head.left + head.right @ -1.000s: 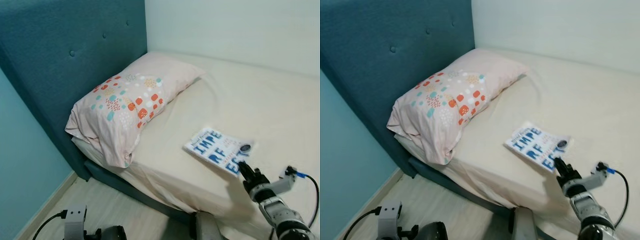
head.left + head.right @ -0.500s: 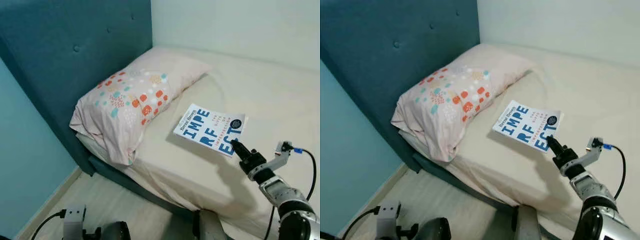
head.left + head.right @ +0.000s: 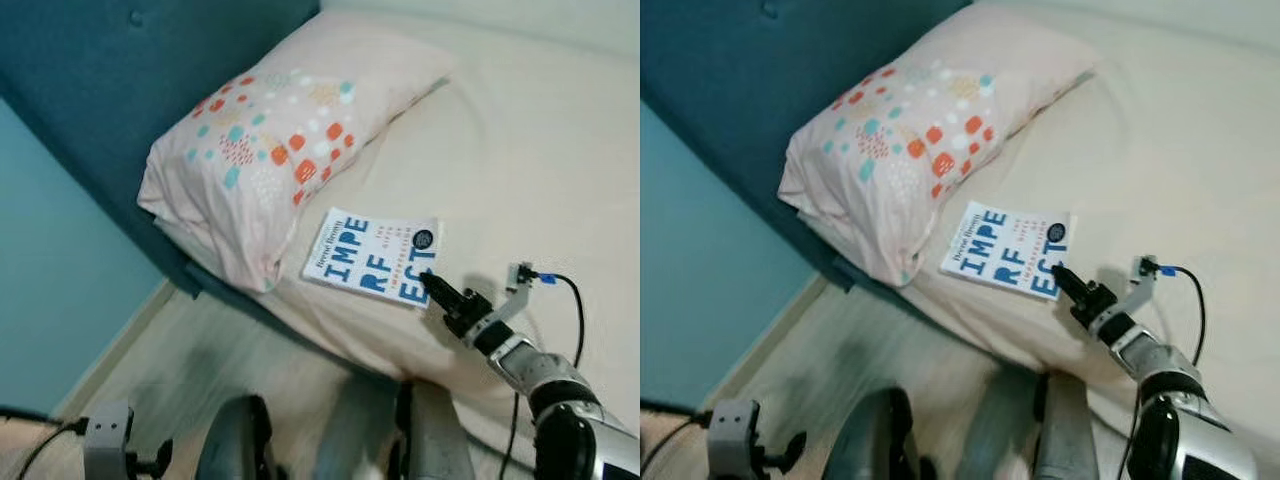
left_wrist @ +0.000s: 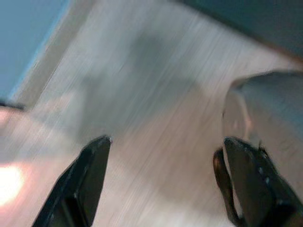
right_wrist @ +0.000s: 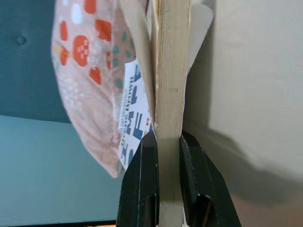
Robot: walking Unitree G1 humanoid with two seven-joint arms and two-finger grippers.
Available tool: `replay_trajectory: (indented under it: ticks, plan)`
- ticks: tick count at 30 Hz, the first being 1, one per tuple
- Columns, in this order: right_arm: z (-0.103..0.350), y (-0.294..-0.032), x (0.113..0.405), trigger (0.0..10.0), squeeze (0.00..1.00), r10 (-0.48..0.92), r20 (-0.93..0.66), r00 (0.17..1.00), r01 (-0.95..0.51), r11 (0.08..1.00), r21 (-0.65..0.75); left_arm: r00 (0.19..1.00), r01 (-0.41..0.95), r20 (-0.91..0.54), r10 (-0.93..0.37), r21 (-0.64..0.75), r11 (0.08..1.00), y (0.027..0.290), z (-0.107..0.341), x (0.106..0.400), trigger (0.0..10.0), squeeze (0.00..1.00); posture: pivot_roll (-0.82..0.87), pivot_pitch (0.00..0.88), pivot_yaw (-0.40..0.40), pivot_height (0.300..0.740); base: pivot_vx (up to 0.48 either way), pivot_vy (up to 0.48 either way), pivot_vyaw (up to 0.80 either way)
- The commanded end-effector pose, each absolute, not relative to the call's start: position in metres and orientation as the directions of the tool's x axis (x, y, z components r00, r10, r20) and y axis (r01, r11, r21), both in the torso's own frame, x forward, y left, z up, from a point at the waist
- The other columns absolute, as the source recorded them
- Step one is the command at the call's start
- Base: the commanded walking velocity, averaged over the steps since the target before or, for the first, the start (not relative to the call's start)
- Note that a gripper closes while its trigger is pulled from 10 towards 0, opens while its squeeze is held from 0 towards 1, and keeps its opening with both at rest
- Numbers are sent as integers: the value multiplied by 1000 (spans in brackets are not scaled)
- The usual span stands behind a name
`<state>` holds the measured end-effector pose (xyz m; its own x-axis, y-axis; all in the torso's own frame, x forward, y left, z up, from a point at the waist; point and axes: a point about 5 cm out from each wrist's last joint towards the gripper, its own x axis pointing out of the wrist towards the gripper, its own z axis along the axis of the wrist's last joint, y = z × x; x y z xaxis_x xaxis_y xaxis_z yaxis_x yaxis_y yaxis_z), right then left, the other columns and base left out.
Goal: Clean up the room
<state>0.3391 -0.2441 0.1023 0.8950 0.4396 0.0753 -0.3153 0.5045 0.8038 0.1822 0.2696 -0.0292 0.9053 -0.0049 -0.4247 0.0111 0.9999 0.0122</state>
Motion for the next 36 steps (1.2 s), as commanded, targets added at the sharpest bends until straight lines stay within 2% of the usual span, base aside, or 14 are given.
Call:
replay_trajectory:
  ticks: [1,7,8,9,17,18,19,22,24,28,35,36]
  plan:
    - [100,-245,339,0,0,399,75,914,-286,499,818,894,23,-447,-7,31,999,277,-30,169,10000,0,216,495,103,565,0,0,0]
    - [110,-248,350,0,0,301,69,951,-233,552,800,906,85,-420,-62,37,996,270,-24,169,10000,0,224,510,105,565,0,0,0]
    - [111,-248,351,314,0,294,66,954,-228,560,796,906,89,-418,-67,34,995,269,-24,169,10000,0,222,508,104,565,0,0,0]
    - [110,-249,351,10000,0,286,56,956,-218,575,789,903,99,-422,-77,29,995,266,-25,169,10000,0,218,502,103,565,0,0,0]
    - [98,-254,342,10000,0,299,-2,954,-196,629,753,878,96,-473,-75,21,995,259,-35,159,10000,0,207,474,84,565,0,0,0]
    - [97,-255,341,10000,839,314,-7,949,-205,636,744,873,92,-483,-72,18,996,258,-38,157,10000,0,197,462,78,565,0,0,0]
    - [96,-257,339,10000,1000,319,-19,948,-206,654,728,867,89,-492,-71,14,996,257,-40,154,10000,0,191,452,71,565,0,0,0]
    - [96,-259,338,10000,1000,321,-28,947,-206,668,716,864,87,-499,-70,10,996,256,-41,153,10000,0,189,448,67,565,0,0,0]
    - [97,-276,332,10000,1000,278,-36,960,-173,688,705,857,76,-511,-64,1,997,253,-45,153,10000,0,162,418,45,565,0,0,0]
    - [94,-292,323,10000,1000,218,-41,975,-123,689,714,854,67,-517,-62,-9,998,248,-48,159,10000,0,124,379,23,565,0,0,0]
    - [68,-326,285,10000,1000,61,-98,993,29,689,724,848,60,-525,-75,-46,997,232,-53,173,10000,0,69,284,-1,565,0,0,0]
    - [62,-334,274,10000,918,10,-117,993,76,704,706,844,70,-528,-93,-63,996,224,-54,178,10000,0,45,257,1,565,0,0,0]
